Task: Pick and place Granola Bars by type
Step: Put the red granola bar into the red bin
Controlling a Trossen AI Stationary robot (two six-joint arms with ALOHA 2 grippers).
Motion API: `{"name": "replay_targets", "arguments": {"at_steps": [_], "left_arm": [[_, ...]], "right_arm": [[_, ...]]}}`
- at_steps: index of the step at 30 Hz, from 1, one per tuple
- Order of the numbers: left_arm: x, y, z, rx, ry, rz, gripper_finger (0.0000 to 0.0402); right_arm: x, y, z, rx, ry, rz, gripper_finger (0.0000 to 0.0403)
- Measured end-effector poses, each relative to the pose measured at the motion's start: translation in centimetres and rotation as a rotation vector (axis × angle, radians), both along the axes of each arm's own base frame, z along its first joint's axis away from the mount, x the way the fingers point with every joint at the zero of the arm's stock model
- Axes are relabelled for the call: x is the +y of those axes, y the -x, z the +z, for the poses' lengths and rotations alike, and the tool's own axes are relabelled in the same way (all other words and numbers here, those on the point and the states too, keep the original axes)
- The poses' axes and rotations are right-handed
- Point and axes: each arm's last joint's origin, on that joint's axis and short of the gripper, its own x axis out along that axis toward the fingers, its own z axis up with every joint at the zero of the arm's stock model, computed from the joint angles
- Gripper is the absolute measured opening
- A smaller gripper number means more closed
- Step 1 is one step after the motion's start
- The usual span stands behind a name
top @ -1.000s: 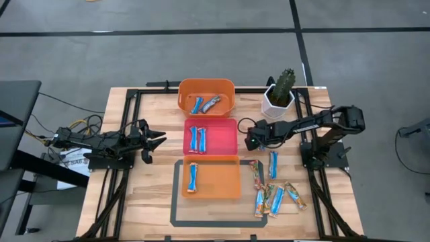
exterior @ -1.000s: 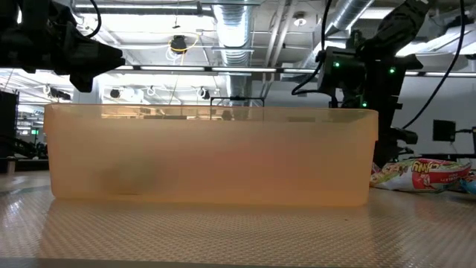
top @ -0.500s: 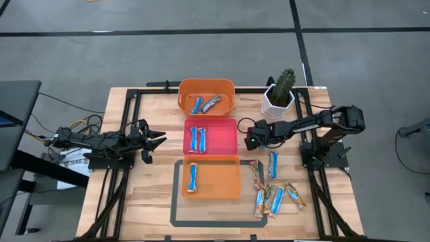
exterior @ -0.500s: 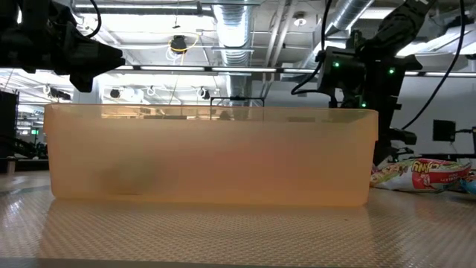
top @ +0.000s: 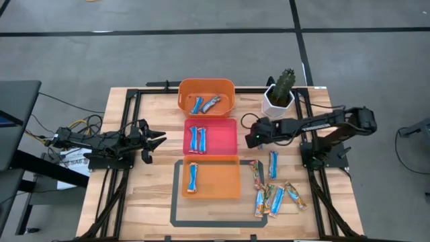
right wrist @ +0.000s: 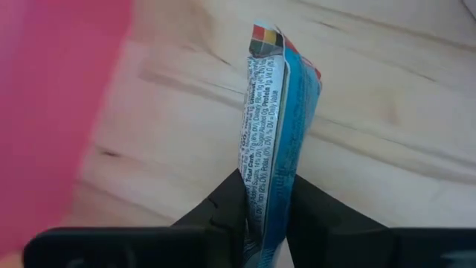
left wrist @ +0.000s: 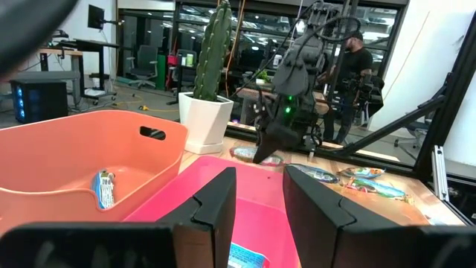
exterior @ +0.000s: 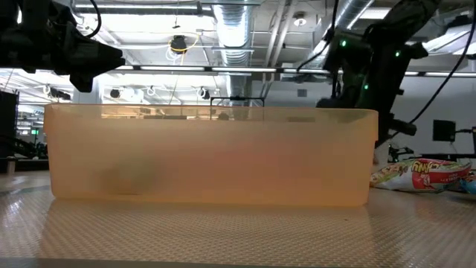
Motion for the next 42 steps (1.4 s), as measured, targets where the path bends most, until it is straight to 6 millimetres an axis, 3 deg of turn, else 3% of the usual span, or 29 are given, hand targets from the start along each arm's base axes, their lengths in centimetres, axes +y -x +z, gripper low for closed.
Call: {"name": "replay_targets", "arguments": {"at_steps": [9,19,29,33,42], "left_arm": [[0.0,0.0,0.0,0.0,0.0,0.0,0.0105],[0.0,0.0,0.0,0.0,0.0,0.0,0.0105],[0.0,0.0,0.0,0.0,0.0,0.0,0.0105],[0.0,0.0,0.0,0.001,0.0,0.0,0.0105],[0.0,0.0,0.0,0.0,0.0,0.0,0.0105]], "right_arm": [[0.2,1.4,4.9,-0.285,0.005,-0.047,0.0067],[0.4,2.9,10.7,-0.724,0.042,-0.052,0.0067],[0.7,3.2,11.4,-0.774,0.042,-0.041,0.0067],[0.6,1.9,10.7,-0.77,0.011,-0.035,0.0067],[0.2,-4.0,10.7,-0.742,-0.028,0.004,0.0067]]}}
